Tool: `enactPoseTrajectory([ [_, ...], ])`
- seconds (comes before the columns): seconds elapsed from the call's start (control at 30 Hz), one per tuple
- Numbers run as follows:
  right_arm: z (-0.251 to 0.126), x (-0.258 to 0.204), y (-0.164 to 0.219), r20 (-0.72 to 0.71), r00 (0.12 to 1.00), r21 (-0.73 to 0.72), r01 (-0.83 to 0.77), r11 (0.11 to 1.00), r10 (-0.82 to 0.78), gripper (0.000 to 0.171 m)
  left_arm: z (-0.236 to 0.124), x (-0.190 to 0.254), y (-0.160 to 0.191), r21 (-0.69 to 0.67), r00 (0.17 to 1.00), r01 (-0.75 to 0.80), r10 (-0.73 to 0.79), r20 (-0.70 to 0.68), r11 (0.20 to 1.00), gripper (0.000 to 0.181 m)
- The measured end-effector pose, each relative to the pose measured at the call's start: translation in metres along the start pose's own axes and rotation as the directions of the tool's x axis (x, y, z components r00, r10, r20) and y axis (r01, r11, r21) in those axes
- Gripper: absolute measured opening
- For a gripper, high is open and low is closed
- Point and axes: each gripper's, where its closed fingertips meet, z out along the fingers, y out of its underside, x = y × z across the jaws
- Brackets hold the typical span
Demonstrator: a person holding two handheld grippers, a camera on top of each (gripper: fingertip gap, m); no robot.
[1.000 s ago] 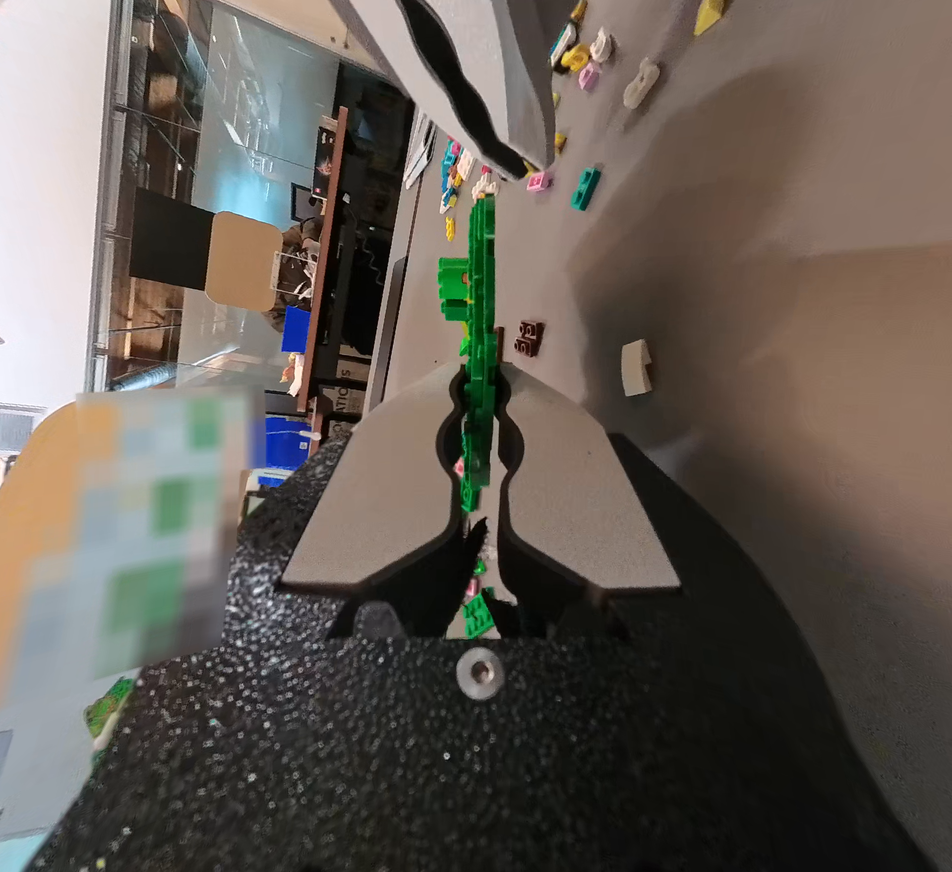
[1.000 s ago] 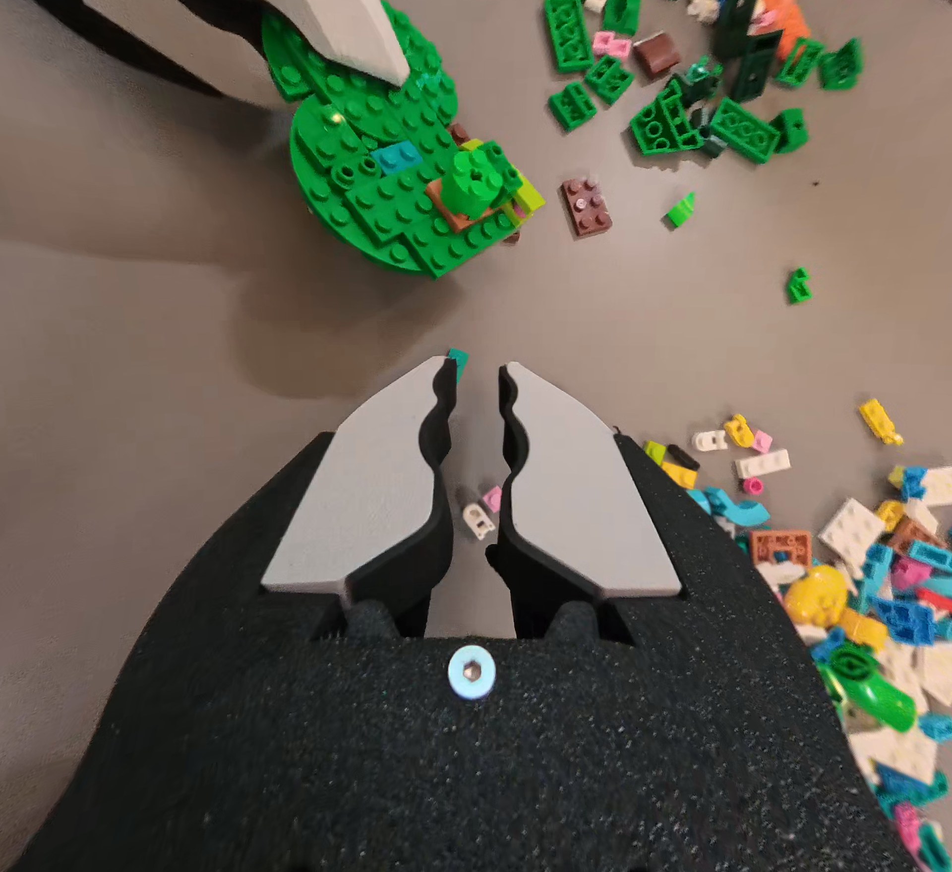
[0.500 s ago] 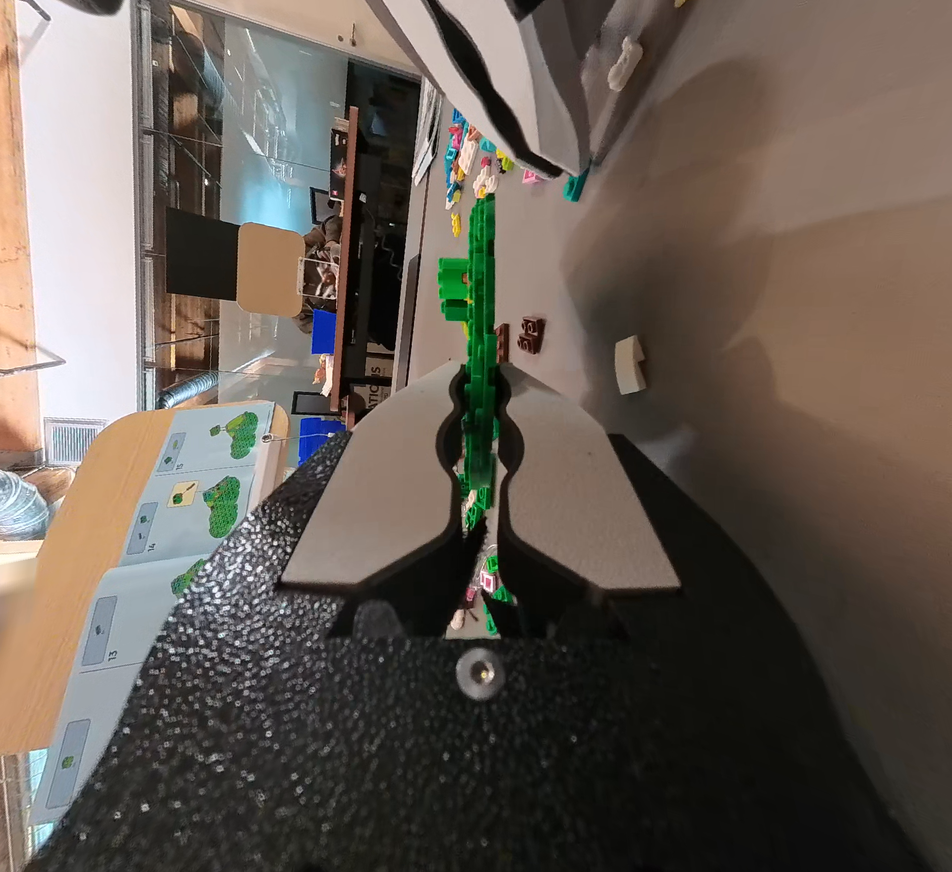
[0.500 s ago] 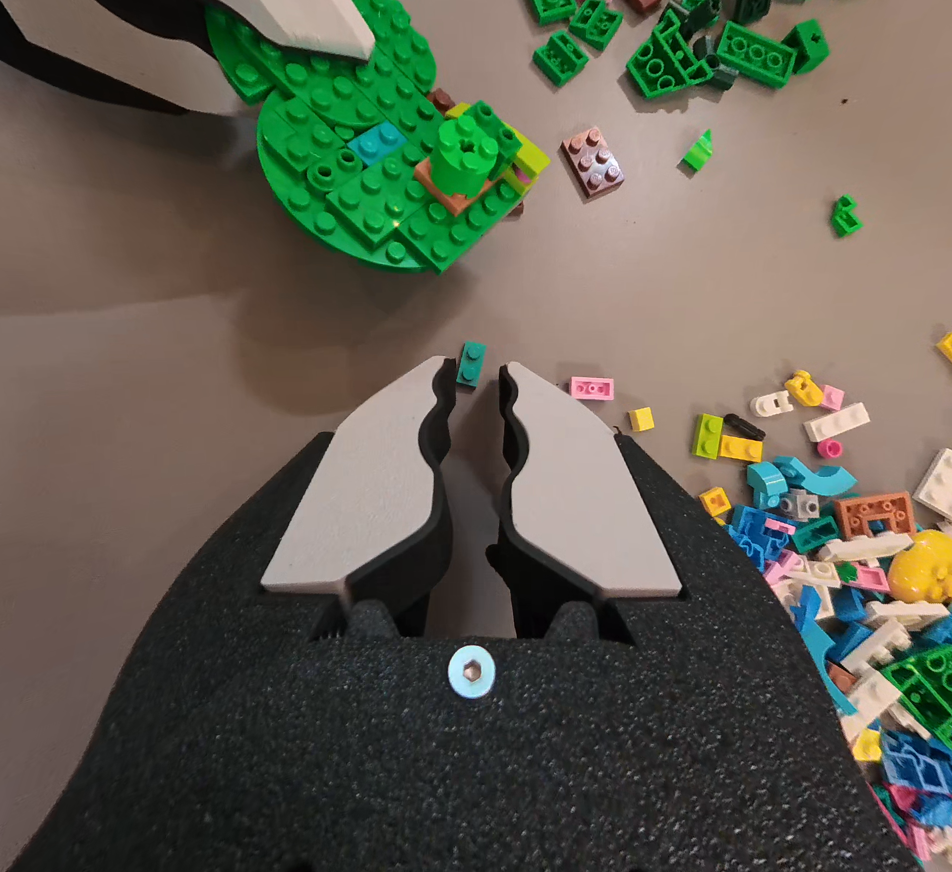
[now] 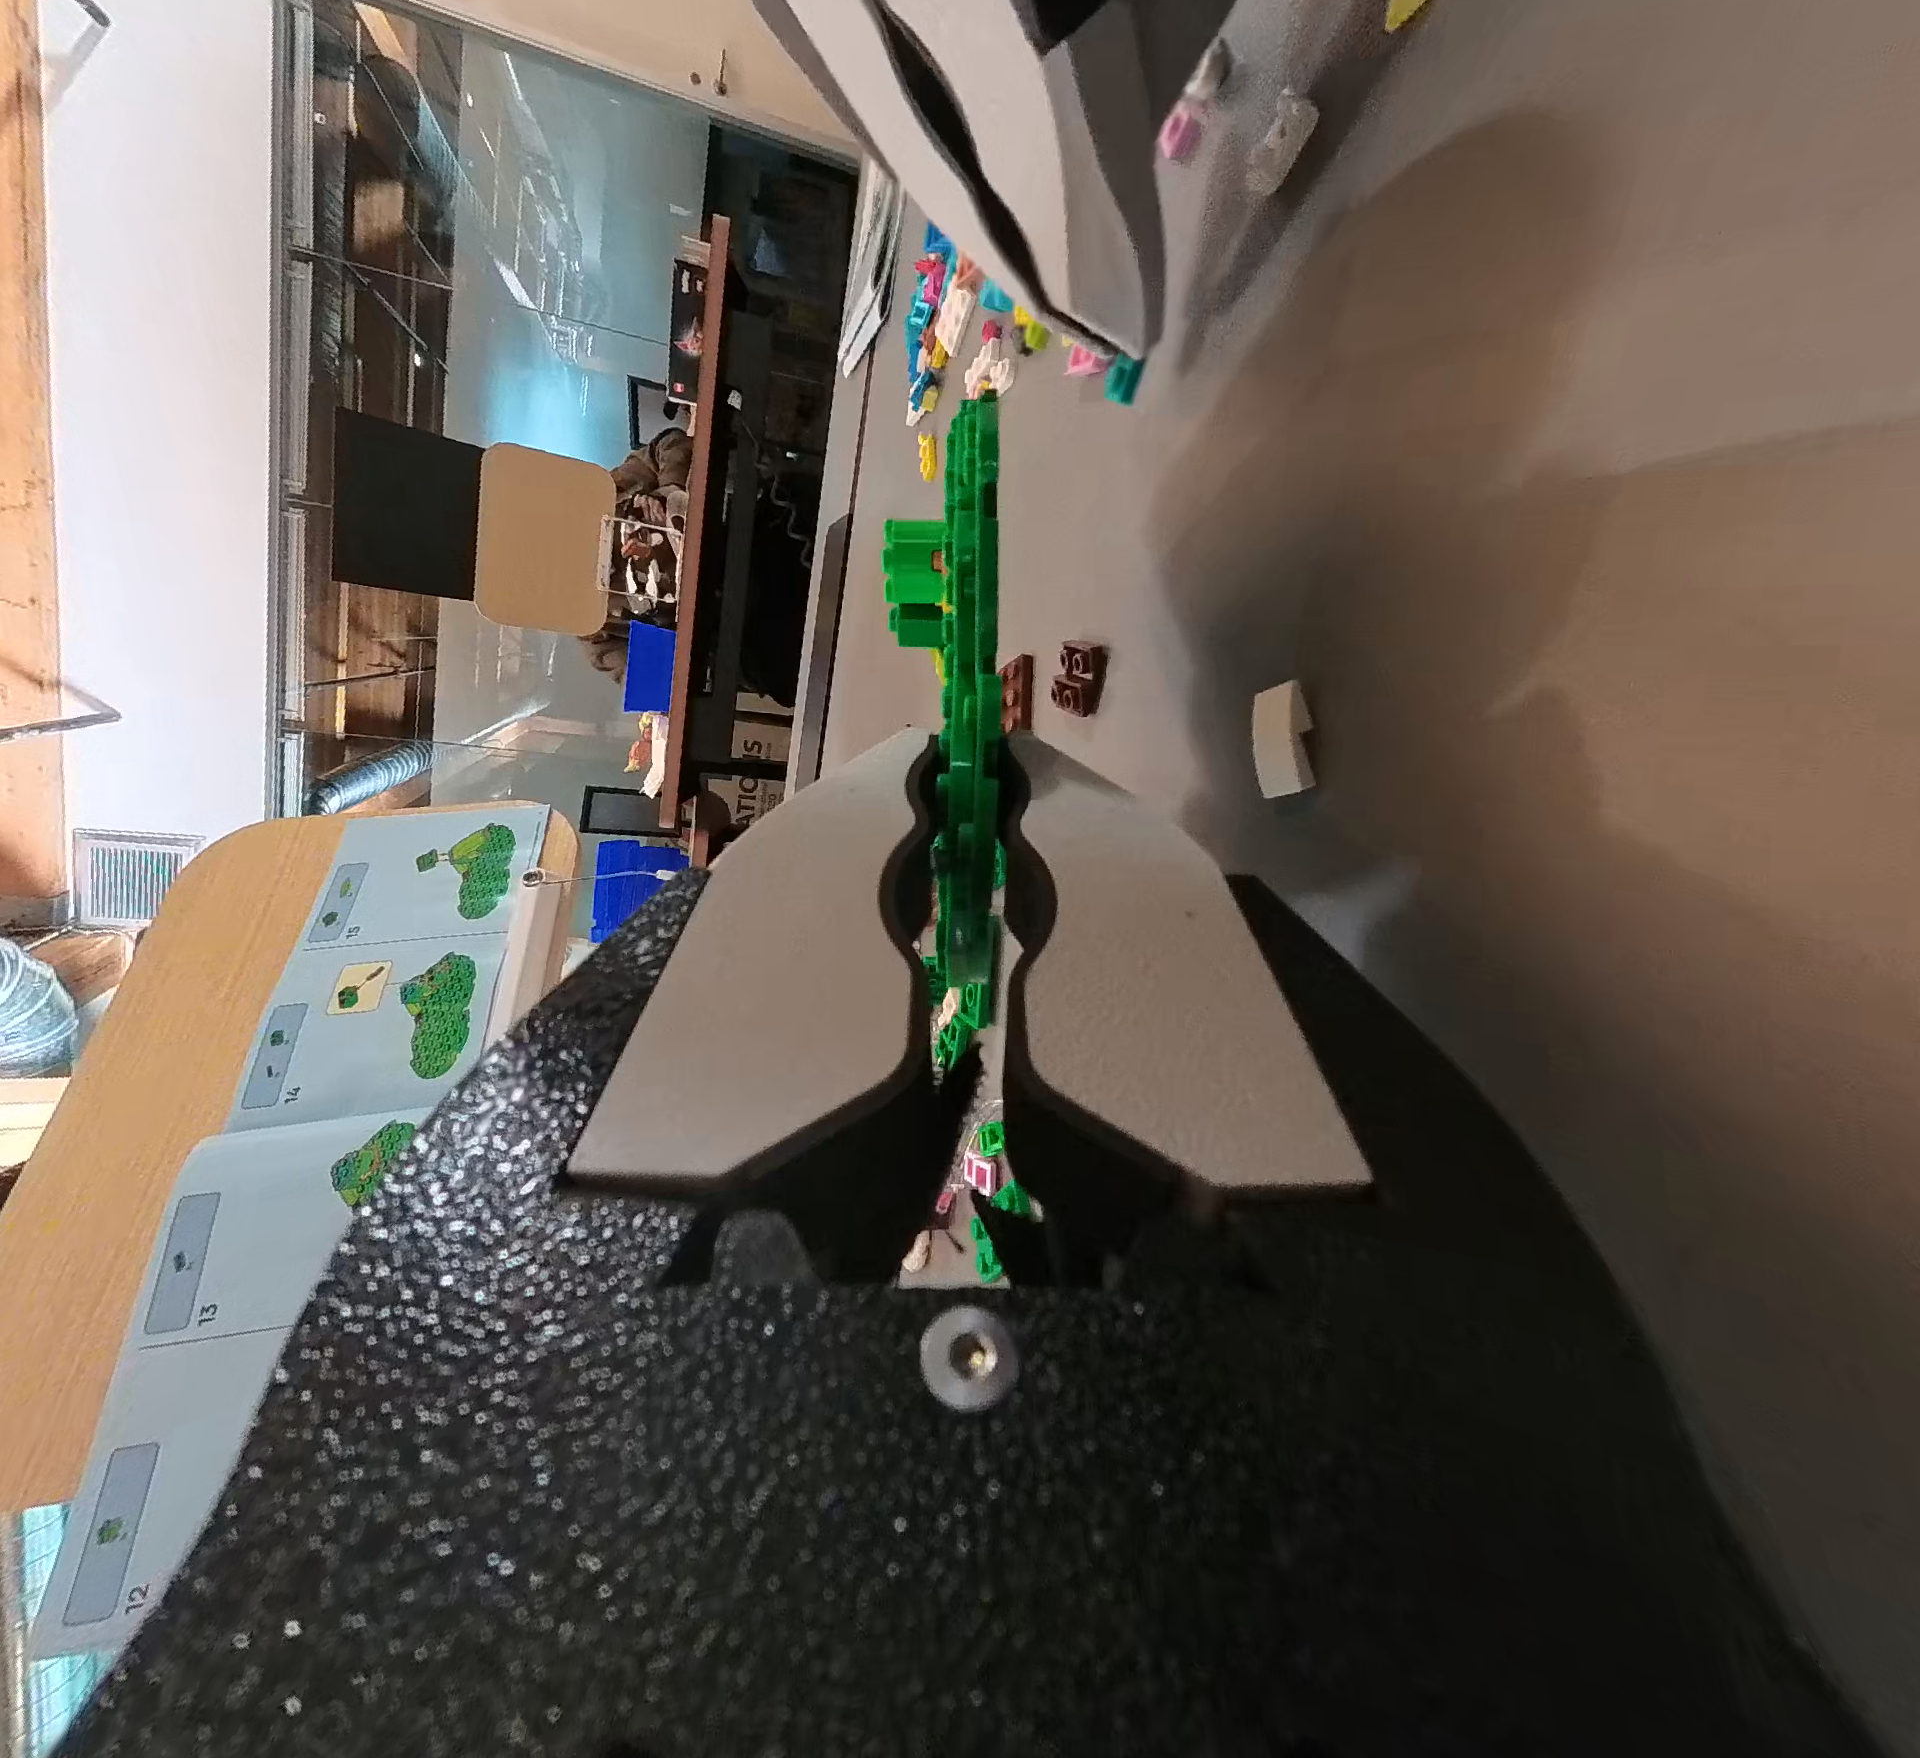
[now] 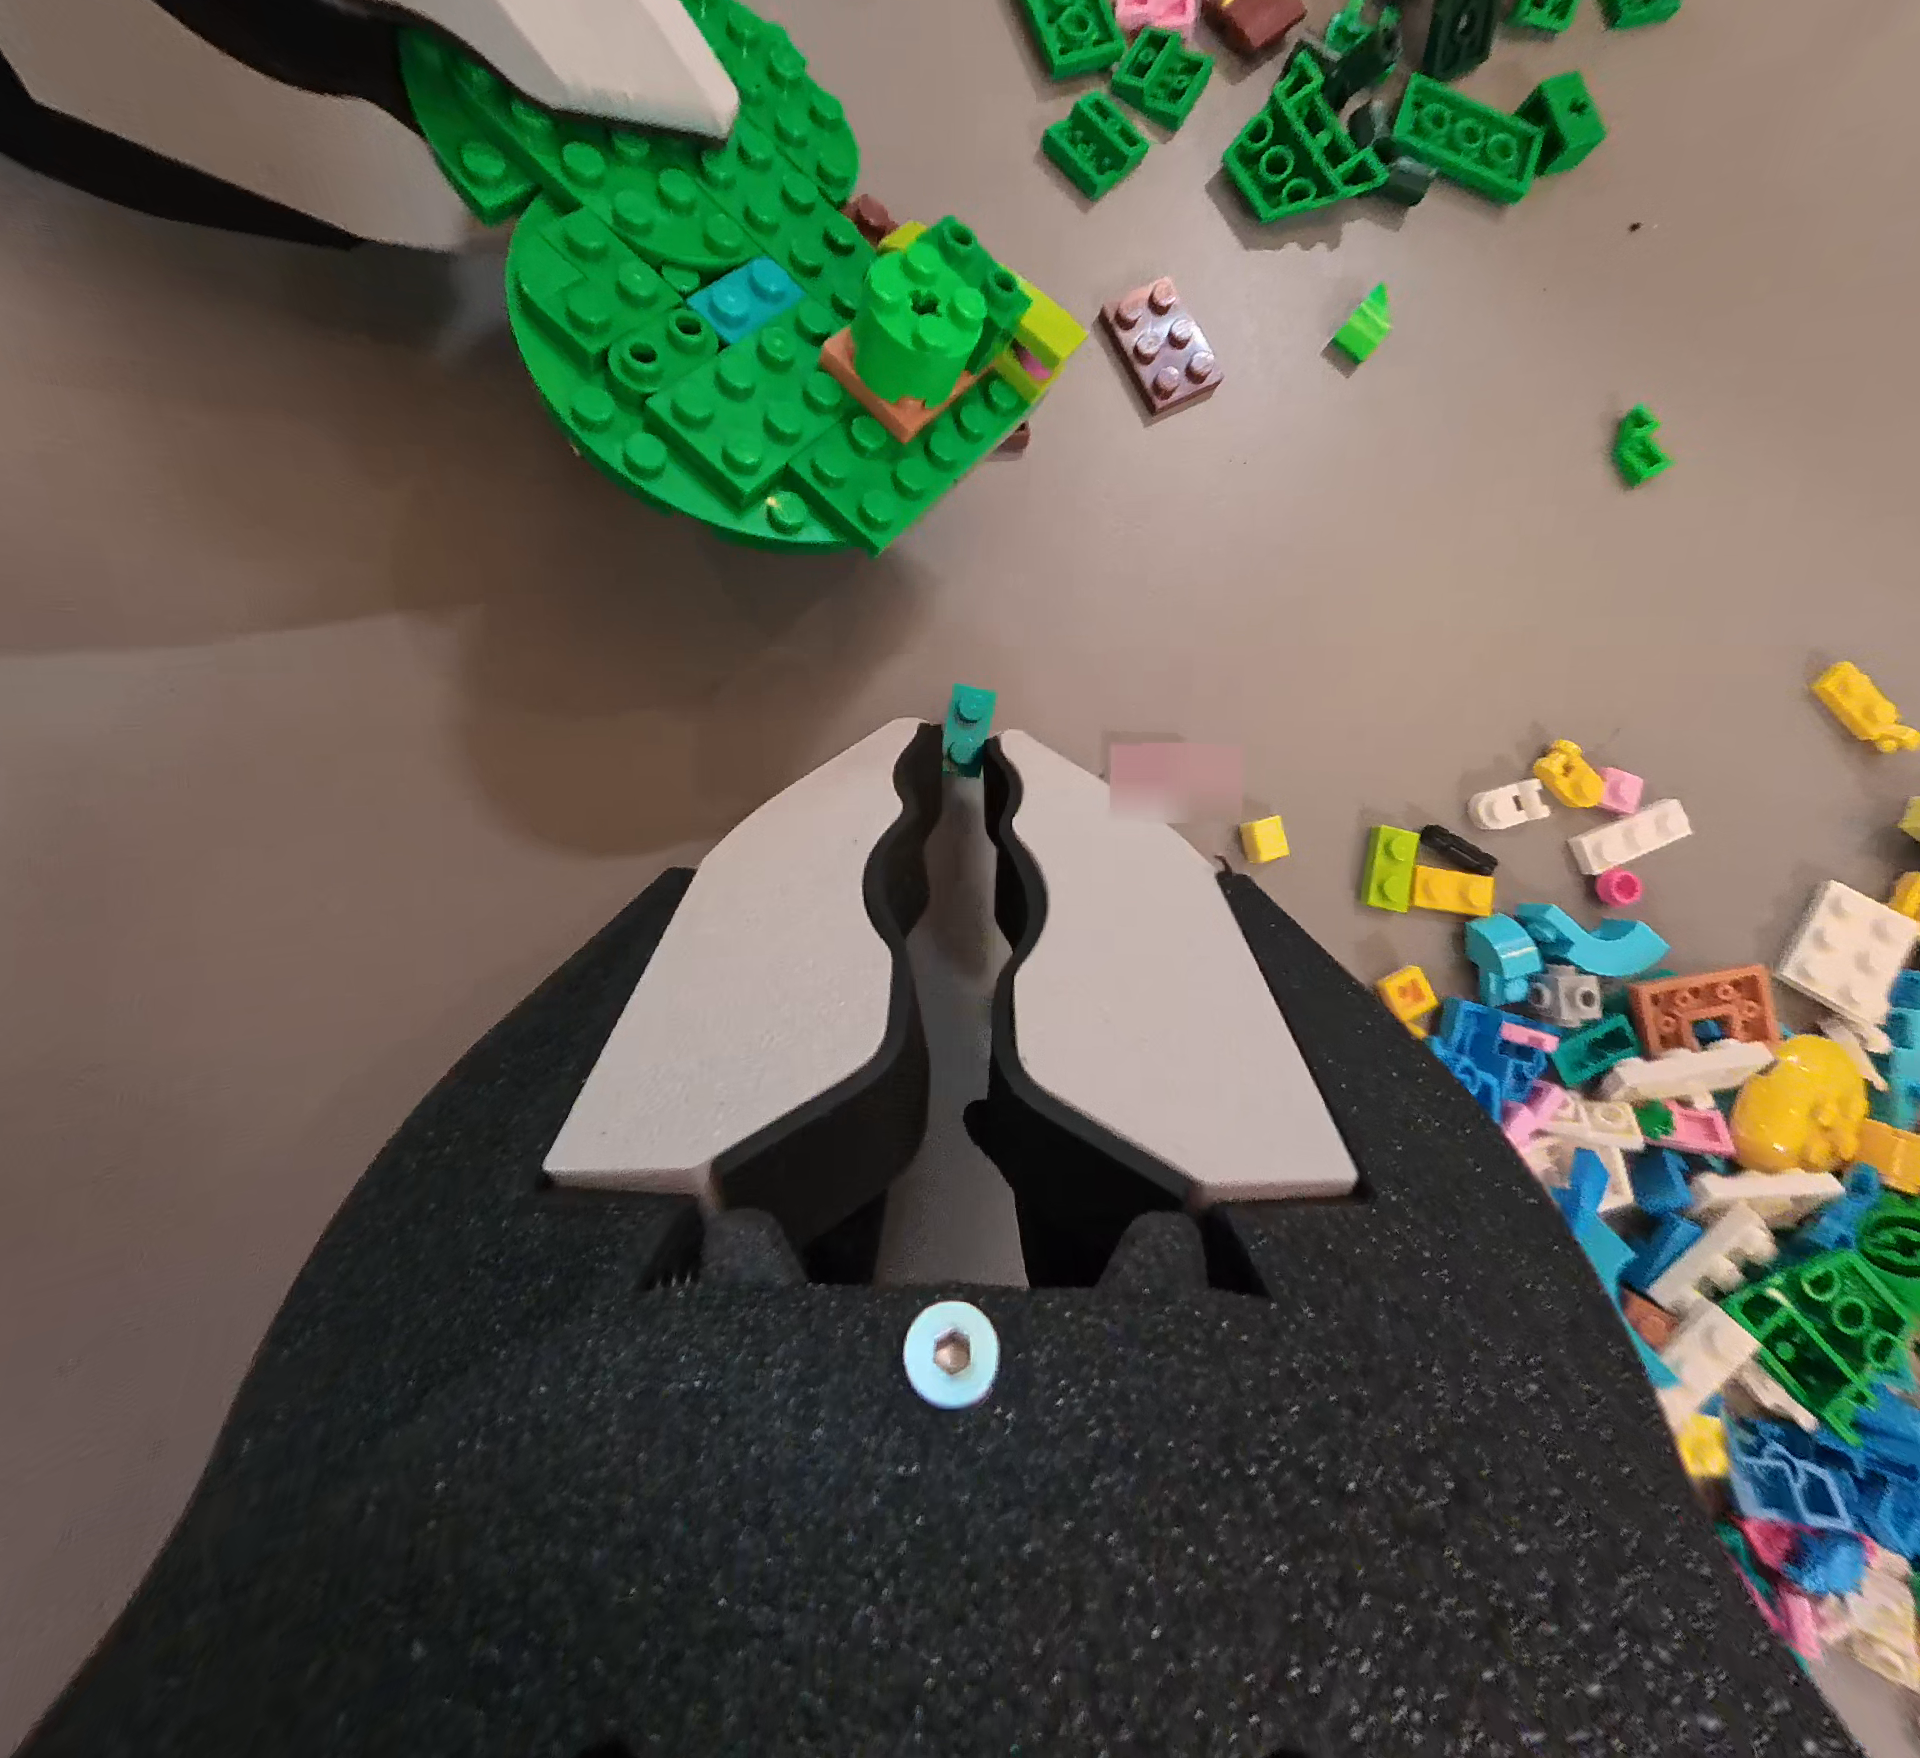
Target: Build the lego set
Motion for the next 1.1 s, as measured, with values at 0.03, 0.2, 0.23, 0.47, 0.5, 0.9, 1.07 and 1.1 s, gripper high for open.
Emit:
enactPoseTrajectory([
  [0.03, -0.002, 0.002, -0.002, -0.008, 1.000, 0.012, -0.003, 1.000, 0.003, 0.007, 0.000, 0.000, 0.000, 0.001, 1.000, 0.001, -0.001, 0.001, 1.000, 0.008],
  [0.2, -0.014, 0.009, -0.016, -0.041, 0.999, 0.078, 0.022, 0.997, -0.019, 0.007, -0.002, -0.003, -0.002, 0.021, 1.000, 0.022, -0.022, 0.010, 1.000, 0.008],
  [0.23, -0.016, 0.010, -0.019, -0.047, 0.999, 0.088, 0.026, 0.996, -0.022, 0.007, -0.002, -0.003, -0.002, 0.023, 1.000, 0.025, -0.026, 0.011, 0.999, 0.008],
  [0.47, -0.028, 0.012, -0.028, -0.062, 0.997, 0.121, 0.047, 0.992, -0.039, 0.007, -0.006, -0.007, -0.007, 0.048, 0.999, 0.007, -0.009, 0.041, 0.999, 0.008],
  [0.5, -0.029, 0.012, -0.029, -0.062, 0.997, 0.125, 0.047, 0.991, -0.040, 0.007, -0.006, -0.007, -0.007, 0.046, 0.999, 0.006, -0.008, 0.044, 0.999, 0.008],
  [0.9, -0.038, 0.020, -0.050, -0.105, 0.993, 0.203, -0.028, 0.979, 0.050, 0.007, -0.005, -0.016, 0.002, -0.032, 0.994, -0.025, 0.028, 0.110, 0.999, 0.008],
  [1.07, -0.040, 0.020, -0.069, -0.063, 0.983, 0.264, -0.151, 0.953, 0.173, 0.007, -0.003, -0.016, 0.005, -0.099, 0.983, -0.106, 0.119, 0.137, 0.989, 0.008],
  [1.1, -0.040, 0.020, -0.072, -0.053, 0.980, 0.274, -0.171, 0.946, 0.193, 0.007, -0.003, -0.016, 0.005, -0.105, 0.982, -0.114, 0.128, 0.141, 0.988, 0.008],
])
